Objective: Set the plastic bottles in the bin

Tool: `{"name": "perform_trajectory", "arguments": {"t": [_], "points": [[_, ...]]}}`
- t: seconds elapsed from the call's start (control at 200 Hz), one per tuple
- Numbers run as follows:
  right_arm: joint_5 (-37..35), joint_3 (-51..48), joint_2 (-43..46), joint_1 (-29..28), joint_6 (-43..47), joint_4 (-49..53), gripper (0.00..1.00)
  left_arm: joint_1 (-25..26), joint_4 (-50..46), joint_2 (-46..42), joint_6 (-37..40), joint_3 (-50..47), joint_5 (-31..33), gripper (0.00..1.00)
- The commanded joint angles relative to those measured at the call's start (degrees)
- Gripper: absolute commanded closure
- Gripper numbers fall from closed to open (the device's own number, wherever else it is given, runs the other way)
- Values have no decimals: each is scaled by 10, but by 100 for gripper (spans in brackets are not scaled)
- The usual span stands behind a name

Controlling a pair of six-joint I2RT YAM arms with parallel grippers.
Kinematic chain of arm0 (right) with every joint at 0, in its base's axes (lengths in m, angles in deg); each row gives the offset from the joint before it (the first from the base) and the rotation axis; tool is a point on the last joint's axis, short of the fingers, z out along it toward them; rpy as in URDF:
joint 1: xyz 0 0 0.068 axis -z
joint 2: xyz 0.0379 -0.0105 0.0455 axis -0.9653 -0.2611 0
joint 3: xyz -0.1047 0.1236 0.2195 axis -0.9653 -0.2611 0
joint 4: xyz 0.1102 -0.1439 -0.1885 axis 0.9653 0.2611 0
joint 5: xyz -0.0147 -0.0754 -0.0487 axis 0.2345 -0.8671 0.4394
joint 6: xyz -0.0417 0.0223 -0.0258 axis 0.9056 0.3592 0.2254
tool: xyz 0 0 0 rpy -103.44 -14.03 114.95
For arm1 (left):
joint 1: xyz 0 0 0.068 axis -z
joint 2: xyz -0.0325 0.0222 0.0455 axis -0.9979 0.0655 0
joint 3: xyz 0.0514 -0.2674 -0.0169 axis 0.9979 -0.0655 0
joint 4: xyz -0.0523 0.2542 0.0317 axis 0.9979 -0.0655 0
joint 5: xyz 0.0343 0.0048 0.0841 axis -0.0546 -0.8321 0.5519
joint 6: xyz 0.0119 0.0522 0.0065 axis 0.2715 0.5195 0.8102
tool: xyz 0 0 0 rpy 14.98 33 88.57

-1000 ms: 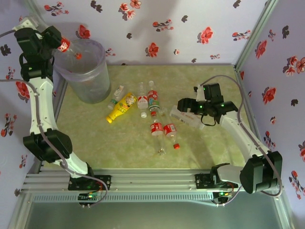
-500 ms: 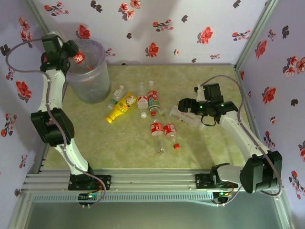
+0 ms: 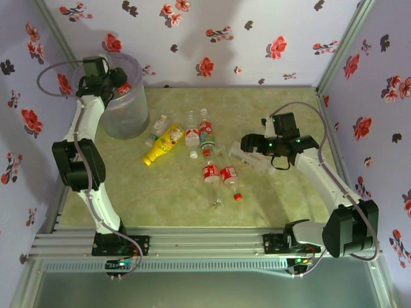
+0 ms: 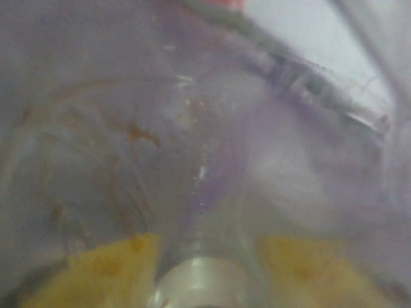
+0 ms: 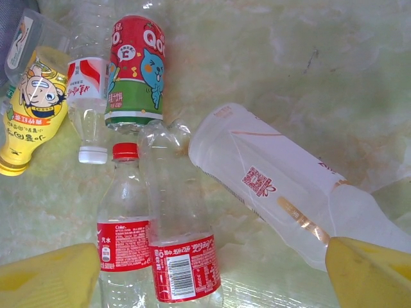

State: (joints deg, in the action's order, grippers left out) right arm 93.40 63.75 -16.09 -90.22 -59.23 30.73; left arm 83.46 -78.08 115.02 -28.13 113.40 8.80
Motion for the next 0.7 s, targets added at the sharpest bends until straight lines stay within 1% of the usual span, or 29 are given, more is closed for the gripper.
{"name": "perform_trajectory", "arguments": {"t": [0.0,0.14,0.255,0.325,0.355,0.42,0.51,0.55,0.615,0.695], "points": [[-13,0,-6,4,13,10,8,8,2,18,13,-4,9,93],[-18,0,-7,5,17,12,8,10,-4,37,16,-1,11,91],[-21,-1,-6,5,17,12,8,11,-10,47,20,2,12,85],[-23,-3,-4,4,17,13,8,11,-13,50,23,2,13,74],[-25,-3,-4,4,17,14,8,11,-13,50,24,1,13,66],[-27,-4,-3,5,18,15,8,11,-13,50,27,2,13,53],[-30,-3,-3,5,18,17,8,11,-18,48,30,5,13,40],[-32,-3,-3,6,18,19,8,11,-20,46,33,8,13,36],[-37,-3,-4,6,18,20,8,11,-26,44,37,12,13,25],[-42,-3,-4,5,19,22,8,12,-33,39,44,17,15,15]]}}
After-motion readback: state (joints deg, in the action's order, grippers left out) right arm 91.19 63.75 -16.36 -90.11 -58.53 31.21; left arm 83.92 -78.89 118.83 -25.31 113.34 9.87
